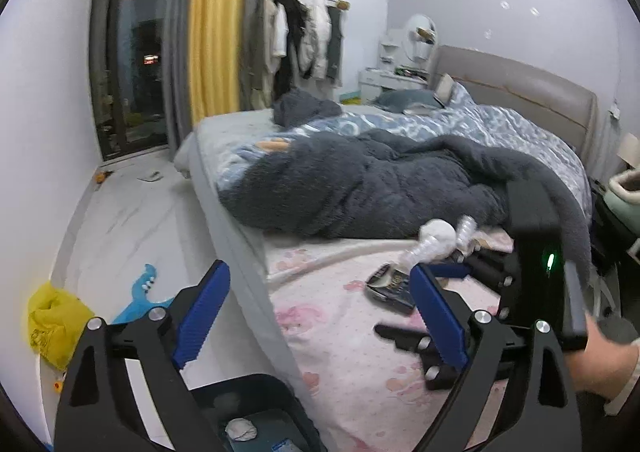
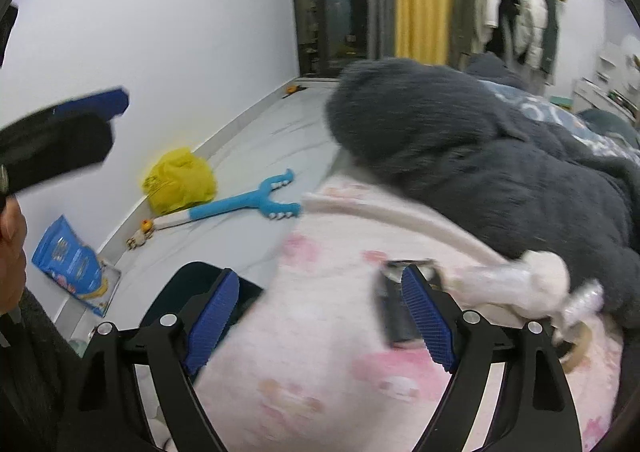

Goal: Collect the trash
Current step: 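Move both tools back over the bed toward the remaining trash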

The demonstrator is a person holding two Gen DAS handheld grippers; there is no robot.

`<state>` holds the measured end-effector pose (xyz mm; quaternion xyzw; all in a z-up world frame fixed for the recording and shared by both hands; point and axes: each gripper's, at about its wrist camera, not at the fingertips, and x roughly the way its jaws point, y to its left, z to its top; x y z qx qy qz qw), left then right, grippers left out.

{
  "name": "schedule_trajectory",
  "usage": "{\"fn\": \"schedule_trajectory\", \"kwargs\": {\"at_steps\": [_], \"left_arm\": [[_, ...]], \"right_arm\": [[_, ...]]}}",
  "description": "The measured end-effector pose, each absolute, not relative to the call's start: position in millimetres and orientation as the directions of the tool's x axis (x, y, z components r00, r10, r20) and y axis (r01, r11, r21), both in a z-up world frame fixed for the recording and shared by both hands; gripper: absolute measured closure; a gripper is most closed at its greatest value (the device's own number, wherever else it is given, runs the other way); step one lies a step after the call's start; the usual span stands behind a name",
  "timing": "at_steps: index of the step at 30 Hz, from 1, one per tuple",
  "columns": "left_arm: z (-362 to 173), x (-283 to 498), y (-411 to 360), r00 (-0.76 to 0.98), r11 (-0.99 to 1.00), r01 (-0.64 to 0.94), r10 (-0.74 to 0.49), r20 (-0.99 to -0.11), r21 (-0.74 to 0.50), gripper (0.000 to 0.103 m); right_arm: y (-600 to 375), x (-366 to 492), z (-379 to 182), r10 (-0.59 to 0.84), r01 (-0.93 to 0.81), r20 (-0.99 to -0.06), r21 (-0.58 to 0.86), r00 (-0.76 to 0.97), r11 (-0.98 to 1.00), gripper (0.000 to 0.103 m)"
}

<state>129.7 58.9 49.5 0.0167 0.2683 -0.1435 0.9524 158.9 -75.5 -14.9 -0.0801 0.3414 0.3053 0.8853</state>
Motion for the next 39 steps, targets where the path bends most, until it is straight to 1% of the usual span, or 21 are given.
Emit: {"fn": "schedule_trajectory", "kwargs": {"at_steps": [8,14,18,21,24,27,32,39], "left_arm": [[34,142,31,0.776,0.916,0.400,-0.353,-0.523,-0.024,0.006],[10,158,11,0.718,0.881,0.472,-0.404,-0.567,-0.030,0.006],[-10,173,-5,0.677,0.855,0.518,-0.426,-0.600,-0.023,0.006],[-26,184,-11,0.640,0.838,0.543,-0.460,-0.616,-0.062,0.006],[-39,192,-19,0.622,0.825,0.562,-0.465,-0.630,-0.054,0.006],[-50,196,-28,0.602,0.803,0.595,-0.473,-0.644,-0.033,0.006],[-67,212,-36,0.586,0.801,0.599,-0.460,-0.668,-0.026,0.006],[-80,233,-45,0.553,0.795,0.602,-0.479,-0.681,-0.070,0.006]], "right_arm": [[-146,171,-2,0.433,-0.486,-0.624,0.097,0.650,0.869,0.017],[-189,184,0,0.387,-0.405,-0.619,0.119,0.684,0.907,0.016],[-219,193,-4,0.375,-0.351,-0.618,0.165,0.691,0.921,0.016],[-237,196,-8,0.400,-0.333,-0.611,0.226,0.683,0.915,0.016],[-253,203,-15,0.414,-0.306,-0.619,0.279,0.667,0.910,0.017],[-267,210,-24,0.440,-0.280,-0.622,0.343,0.647,0.897,0.022],[-290,216,-38,0.480,-0.236,-0.621,0.436,0.620,0.868,0.031],[-309,221,-48,0.473,-0.190,-0.636,0.462,0.609,0.866,0.039]]}}
